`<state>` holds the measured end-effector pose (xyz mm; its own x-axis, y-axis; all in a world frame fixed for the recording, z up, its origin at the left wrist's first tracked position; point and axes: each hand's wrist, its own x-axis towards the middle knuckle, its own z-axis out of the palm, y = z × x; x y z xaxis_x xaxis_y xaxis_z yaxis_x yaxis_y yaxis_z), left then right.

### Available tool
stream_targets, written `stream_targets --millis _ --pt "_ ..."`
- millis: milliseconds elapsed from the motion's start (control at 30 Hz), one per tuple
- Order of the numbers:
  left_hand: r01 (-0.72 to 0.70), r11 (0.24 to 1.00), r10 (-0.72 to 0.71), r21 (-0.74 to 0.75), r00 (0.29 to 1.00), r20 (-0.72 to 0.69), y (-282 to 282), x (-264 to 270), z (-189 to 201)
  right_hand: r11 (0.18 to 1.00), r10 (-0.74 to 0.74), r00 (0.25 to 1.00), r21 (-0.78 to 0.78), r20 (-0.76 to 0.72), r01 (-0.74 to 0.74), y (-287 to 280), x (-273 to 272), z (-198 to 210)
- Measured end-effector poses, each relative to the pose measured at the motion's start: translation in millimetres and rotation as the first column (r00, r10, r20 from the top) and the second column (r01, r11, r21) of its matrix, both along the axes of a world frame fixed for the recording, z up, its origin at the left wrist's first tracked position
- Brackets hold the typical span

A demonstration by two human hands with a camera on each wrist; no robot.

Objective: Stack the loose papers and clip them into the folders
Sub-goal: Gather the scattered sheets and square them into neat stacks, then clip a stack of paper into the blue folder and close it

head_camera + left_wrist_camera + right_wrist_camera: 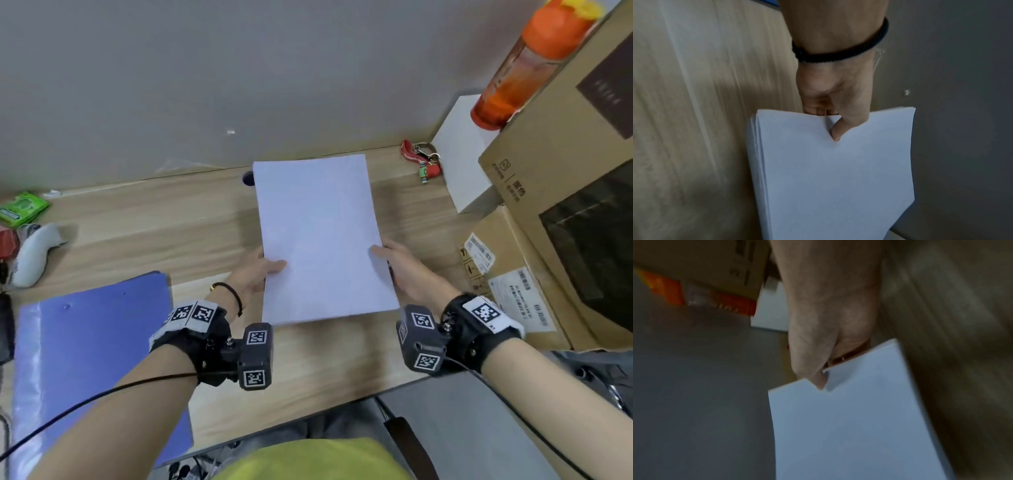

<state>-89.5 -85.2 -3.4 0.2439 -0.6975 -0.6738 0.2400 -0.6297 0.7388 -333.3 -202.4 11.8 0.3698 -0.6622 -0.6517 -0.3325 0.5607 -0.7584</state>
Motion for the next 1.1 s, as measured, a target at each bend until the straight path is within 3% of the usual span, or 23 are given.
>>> stream_targets --millis 100,233,333,533,700,800,967,1100 --pt "-0.022 0.999 0.024 0.029 0.998 -0.059 -14.1 -15.3 -11.7 0.982 -0.135 0.984 0.15 0.119 0.117 6.2 -28.0 -2.4" --pt "-0.022 0.999 0.026 0.046 0.995 -0.099 -38.3 -38.9 -25.0 0.821 -0.539 0.815 0.351 0.214 0.451 23.9 -58.8 -21.7" --pt "0.001 0.997 0.007 0.071 0.993 -0.12 -55.4 -57.9 -36.3 0.748 -0.635 0.745 0.404 0.204 0.526 37.6 -64.8 -33.1" --pt "0.024 0.994 -0.011 0.105 0.993 -0.12 -77.6 -86.3 -49.6 0.703 -0.66 0.723 0.506 0.203 0.5 51.6 -58.4 -46.1" --pt "0.019 0.994 -0.007 0.108 0.993 -0.116 -87.2 -88.8 -51.2 0.733 -0.651 0.745 0.38 0.147 0.565 43.4 -53.6 -56.2" --pt "0.0 0.99 0.003 0.142 1.0 -0.021 -89.6 -77.1 -51.1 0.765 -0.613 0.781 0.339 0.118 0.548 23.8 -55.7 -59.7" --pt "-0.169 0.968 0.15 0.183 0.982 0.114 -64.4 -42.3 -56.8 0.795 -0.563 0.822 0.326 0.083 0.511 -10.9 -48.2 -64.1" --pt "-0.251 0.935 0.215 0.251 0.963 0.161 -37.4 -11.3 -65.1 0.78 -0.587 0.804 0.33 0.092 0.532 -25.6 -30.9 -65.4"
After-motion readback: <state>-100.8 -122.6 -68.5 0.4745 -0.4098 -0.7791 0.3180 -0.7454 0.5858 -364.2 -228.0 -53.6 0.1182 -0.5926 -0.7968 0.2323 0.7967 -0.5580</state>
